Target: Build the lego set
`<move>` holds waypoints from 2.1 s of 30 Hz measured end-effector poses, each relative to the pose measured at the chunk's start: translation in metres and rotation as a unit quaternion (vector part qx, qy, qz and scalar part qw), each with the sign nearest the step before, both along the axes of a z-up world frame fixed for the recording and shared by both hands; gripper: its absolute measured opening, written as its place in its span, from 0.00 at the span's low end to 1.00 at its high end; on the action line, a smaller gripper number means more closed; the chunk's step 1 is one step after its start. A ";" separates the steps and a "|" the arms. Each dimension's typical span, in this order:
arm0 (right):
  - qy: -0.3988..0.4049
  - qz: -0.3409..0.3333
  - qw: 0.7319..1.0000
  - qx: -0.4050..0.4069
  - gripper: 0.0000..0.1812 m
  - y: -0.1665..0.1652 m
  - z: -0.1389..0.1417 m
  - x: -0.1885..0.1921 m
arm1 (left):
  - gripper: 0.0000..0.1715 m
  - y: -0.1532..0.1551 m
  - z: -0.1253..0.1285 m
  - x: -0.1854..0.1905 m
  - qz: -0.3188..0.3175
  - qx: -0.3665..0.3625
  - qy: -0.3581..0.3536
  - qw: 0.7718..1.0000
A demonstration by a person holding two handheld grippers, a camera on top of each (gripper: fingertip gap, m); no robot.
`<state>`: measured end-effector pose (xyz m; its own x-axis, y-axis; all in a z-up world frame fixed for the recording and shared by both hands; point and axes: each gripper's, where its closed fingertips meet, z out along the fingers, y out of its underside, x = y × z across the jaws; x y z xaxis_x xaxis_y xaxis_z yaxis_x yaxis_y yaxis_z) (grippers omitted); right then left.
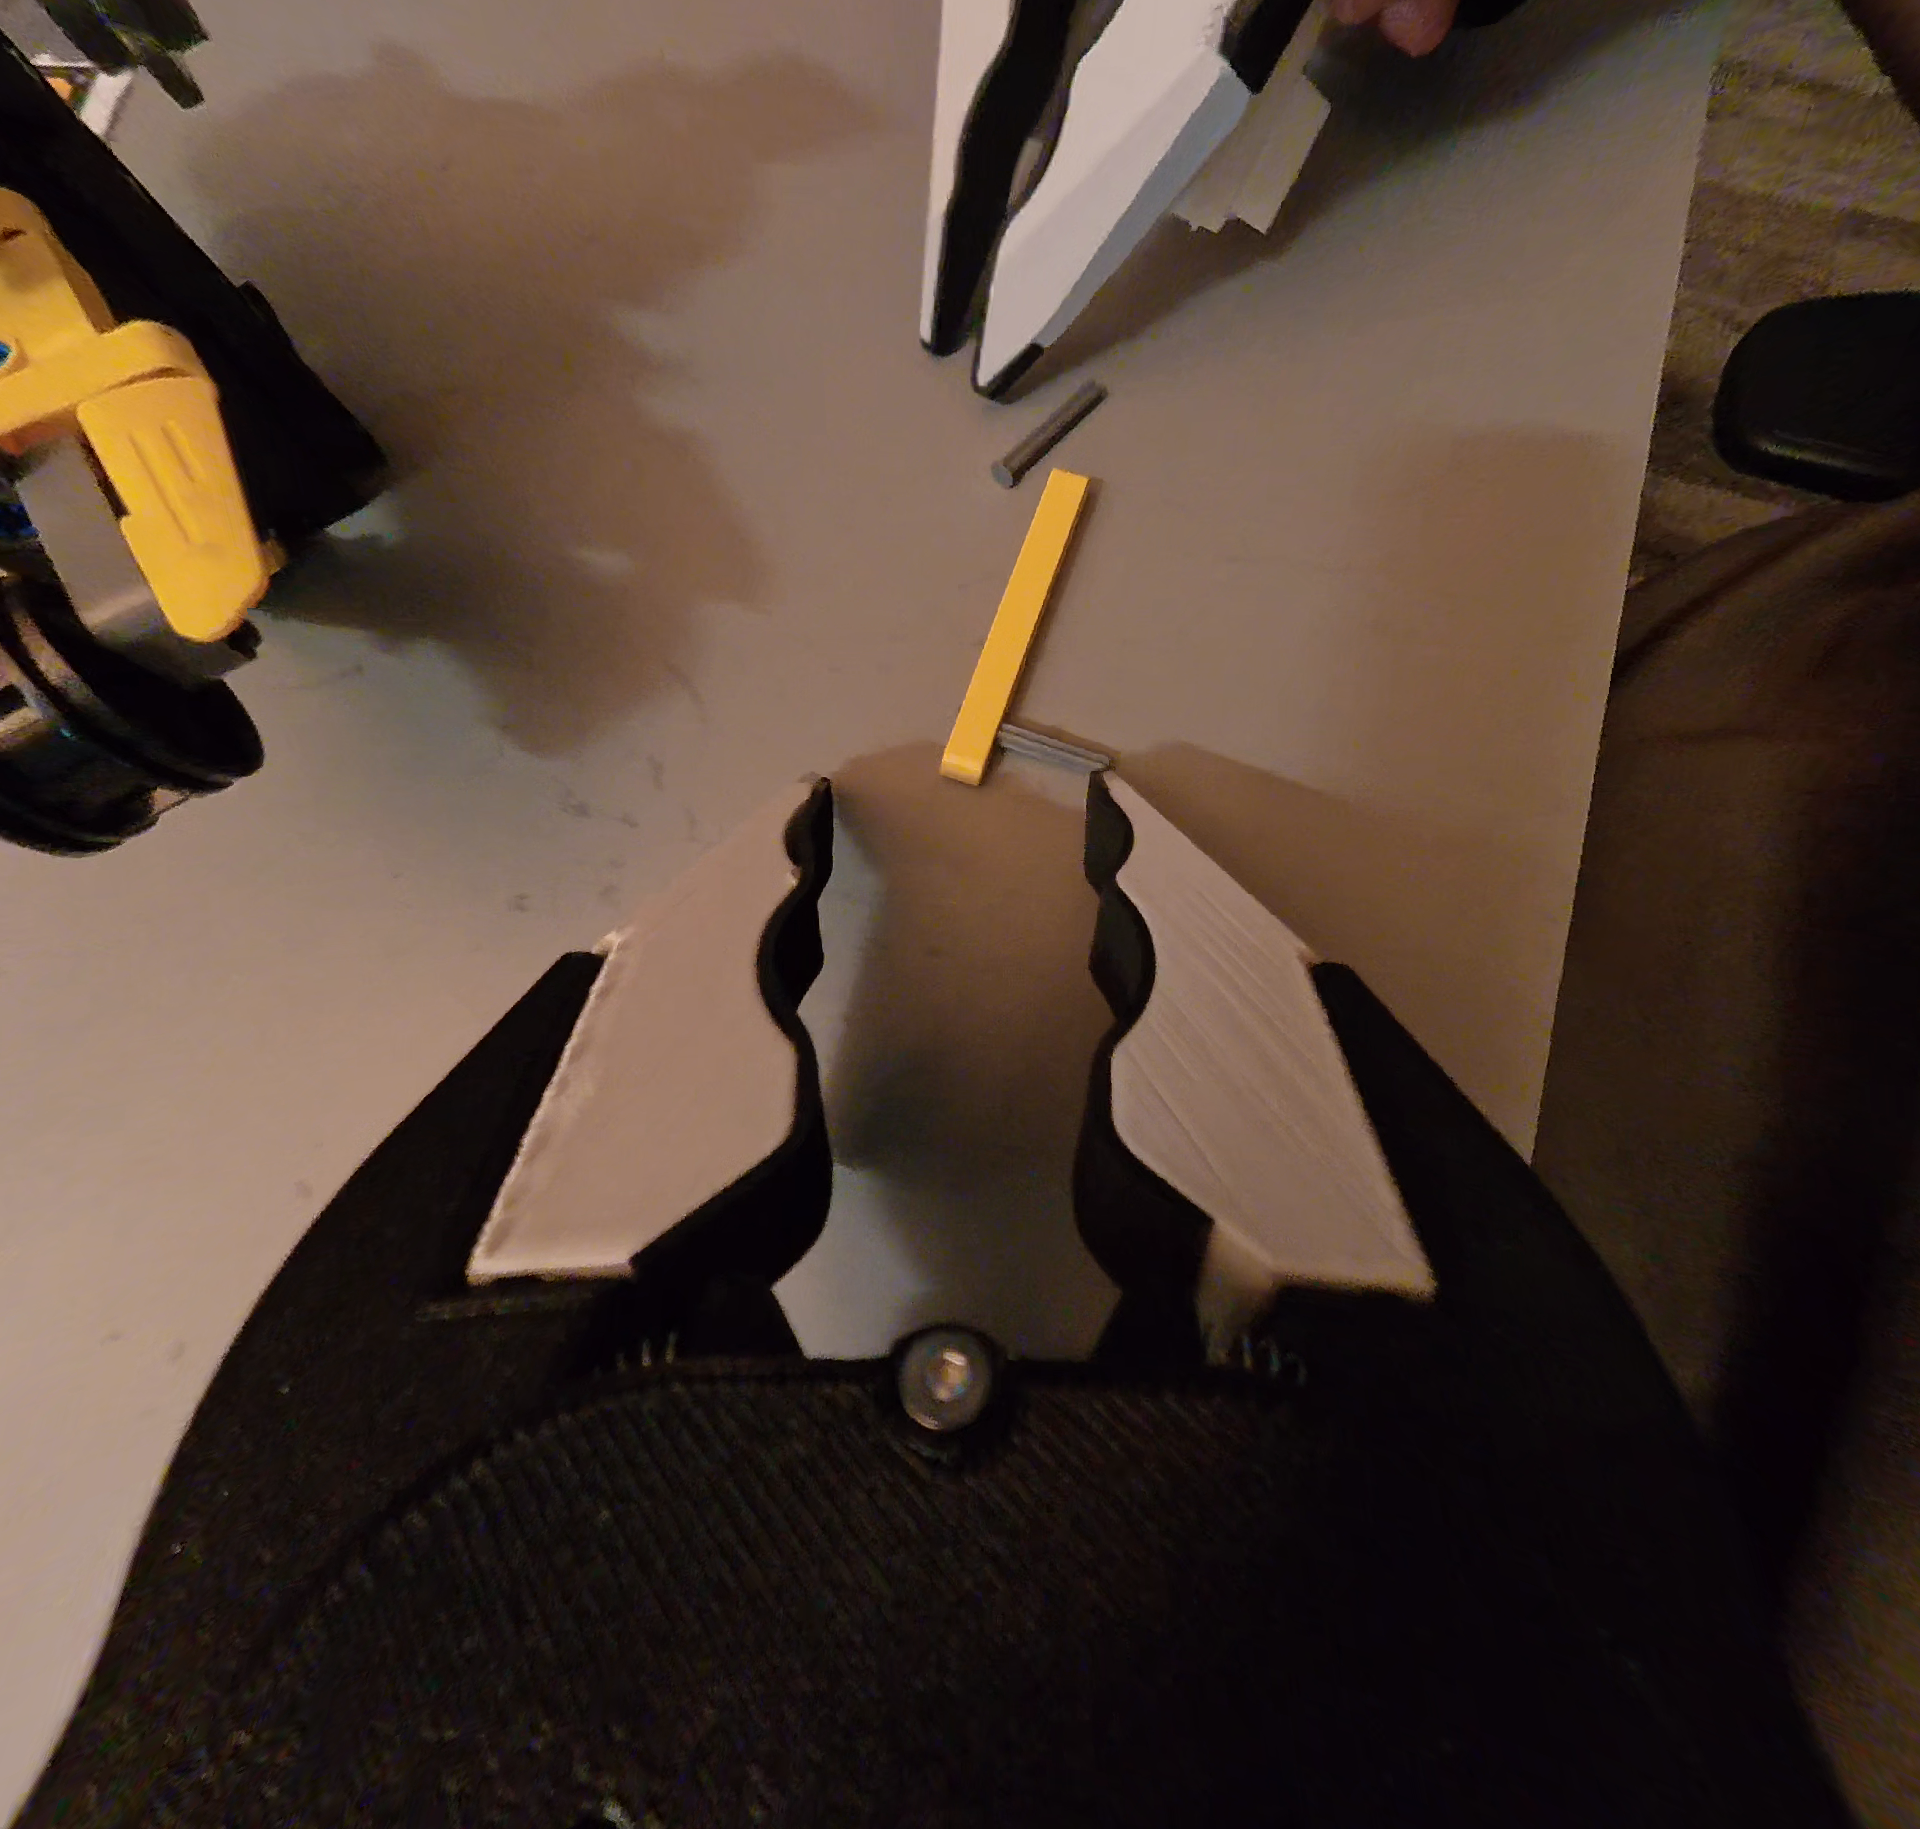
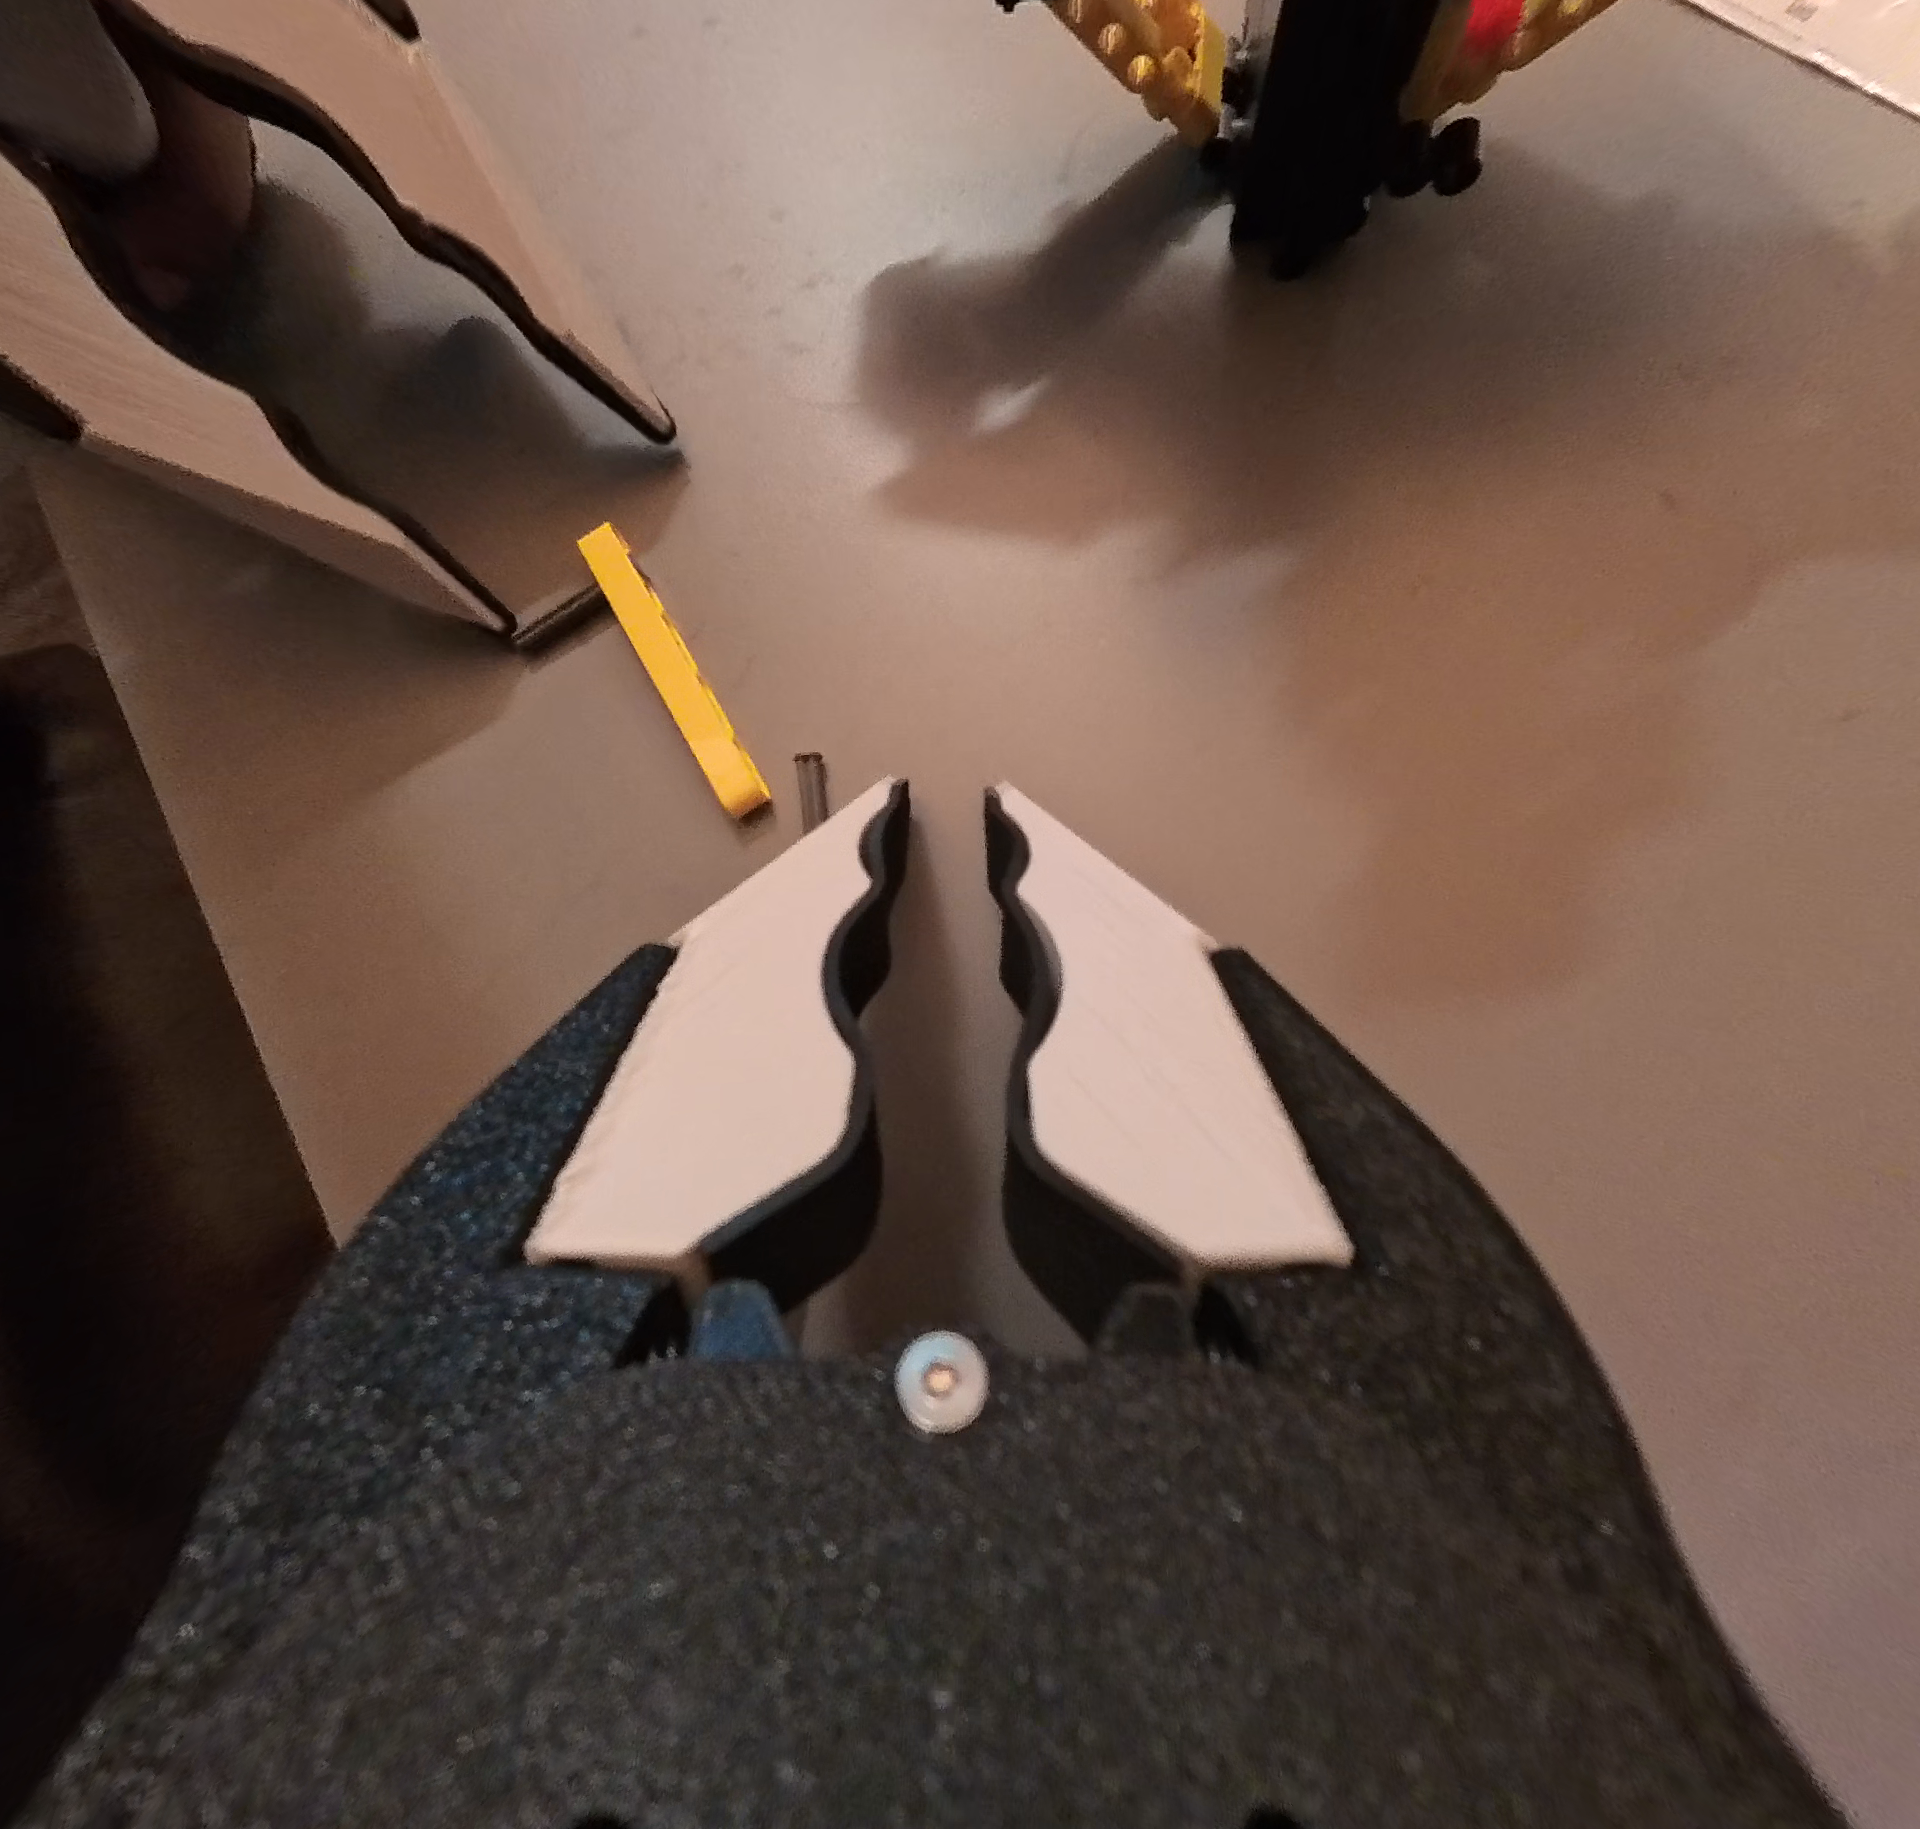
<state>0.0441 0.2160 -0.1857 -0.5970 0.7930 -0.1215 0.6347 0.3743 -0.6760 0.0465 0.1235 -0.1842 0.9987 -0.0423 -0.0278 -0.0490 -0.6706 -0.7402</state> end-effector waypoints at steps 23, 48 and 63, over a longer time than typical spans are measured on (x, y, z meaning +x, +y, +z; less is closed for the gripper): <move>-0.048 0.029 0.994 -0.097 0.12 -0.039 0.007 0.039 | 0.29 0.000 0.005 0.000 0.000 0.015 -0.004 1.000; 0.006 0.085 0.991 -0.105 0.15 -0.072 0.024 0.045 | 0.29 0.000 0.006 0.001 -0.001 0.021 0.006 1.000; 0.009 0.201 0.978 -0.047 0.26 -0.085 0.003 0.049 | 0.29 0.000 0.006 0.000 0.000 0.019 0.006 1.000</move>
